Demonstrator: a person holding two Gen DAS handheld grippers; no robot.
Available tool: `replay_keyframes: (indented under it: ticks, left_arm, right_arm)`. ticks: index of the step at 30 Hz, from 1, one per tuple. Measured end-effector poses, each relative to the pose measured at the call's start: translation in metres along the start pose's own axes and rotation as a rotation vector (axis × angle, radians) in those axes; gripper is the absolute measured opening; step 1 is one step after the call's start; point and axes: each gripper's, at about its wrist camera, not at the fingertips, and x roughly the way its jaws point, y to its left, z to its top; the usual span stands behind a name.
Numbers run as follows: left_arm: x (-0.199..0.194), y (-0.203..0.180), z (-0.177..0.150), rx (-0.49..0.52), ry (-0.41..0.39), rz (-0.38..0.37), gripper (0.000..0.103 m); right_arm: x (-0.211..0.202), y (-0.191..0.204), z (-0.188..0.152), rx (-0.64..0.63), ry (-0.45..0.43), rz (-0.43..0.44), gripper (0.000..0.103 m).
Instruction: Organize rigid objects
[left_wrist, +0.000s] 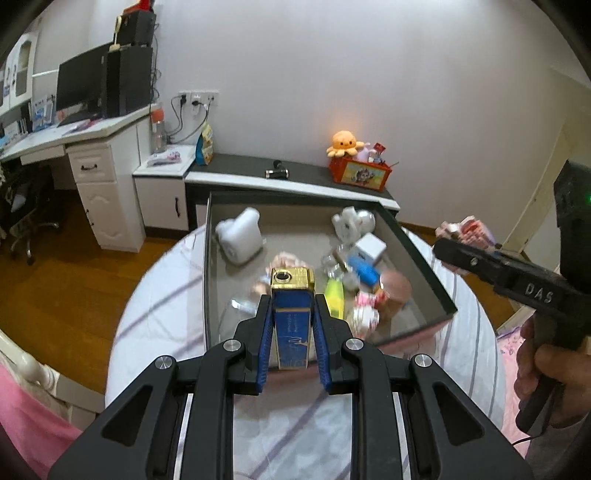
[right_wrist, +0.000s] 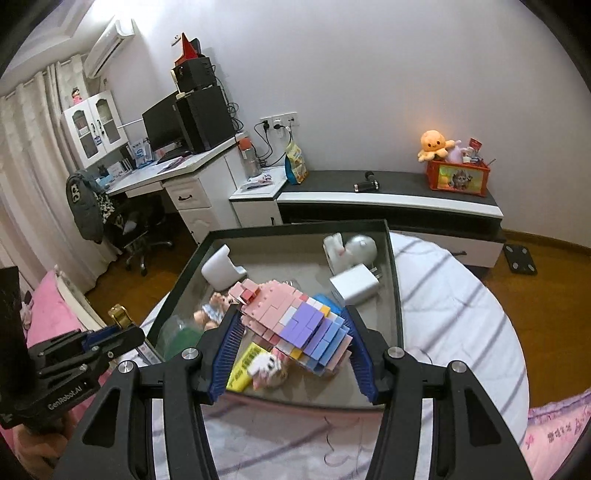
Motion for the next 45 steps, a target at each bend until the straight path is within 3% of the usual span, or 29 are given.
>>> replay_keyframes:
  ticks: [13, 20, 21, 22, 23, 24, 25, 27, 28, 45]
  left_arm:
    - [0.010, -0.015, 0.047, 0.039, -0.064, -0.018, 0.021]
    - [0.034, -0.023, 0.057, 0.045, -0.037, 0.004, 0.022]
    - [0.038, -0.023, 0.057, 0.042, -0.030, 0.012, 0.023]
    - [0.041, -0.022, 0.057, 0.038, -0.023, 0.026, 0.036]
    - [0.044, -0.022, 0.057, 0.036, -0.018, 0.038, 0.048]
    - [0.045, -0.021, 0.056, 0.032, -0.017, 0.057, 0.077]
    - [0.044, -0.019, 0.055, 0.022, -0.028, 0.077, 0.094]
    - [0.038, -0.016, 0.052, 0.003, -0.051, 0.087, 0.099]
    - [0.037, -0.016, 0.052, -0.002, -0.049, 0.092, 0.101]
    - [-0.014, -0.026, 0.008, -0.044, -0.084, 0.272, 0.103]
  right_arm:
    - [0.019, -0.009, 0.023, -0.006, -0.004, -0.003, 0.055]
    - [0.043, -0.018, 0.029, 0.015, 0.022, -0.021, 0.056]
    - [0.045, -0.020, 0.028, 0.020, 0.023, -0.021, 0.060]
    - [0.046, -0.023, 0.028, 0.026, 0.023, -0.022, 0.076]
    - [0.047, -0.025, 0.028, 0.030, 0.021, -0.024, 0.086]
    - [0.048, -0.026, 0.027, 0.033, 0.024, -0.026, 0.088]
    - [0.048, -0.028, 0.025, 0.035, 0.029, -0.027, 0.088]
    - [0.047, -0.031, 0.022, 0.044, 0.031, -0.034, 0.093]
    - [0.046, -0.033, 0.021, 0.048, 0.032, -0.046, 0.103]
    - [-0.006, -0.018, -0.004, 0.043, -0.030, -0.003, 0.103]
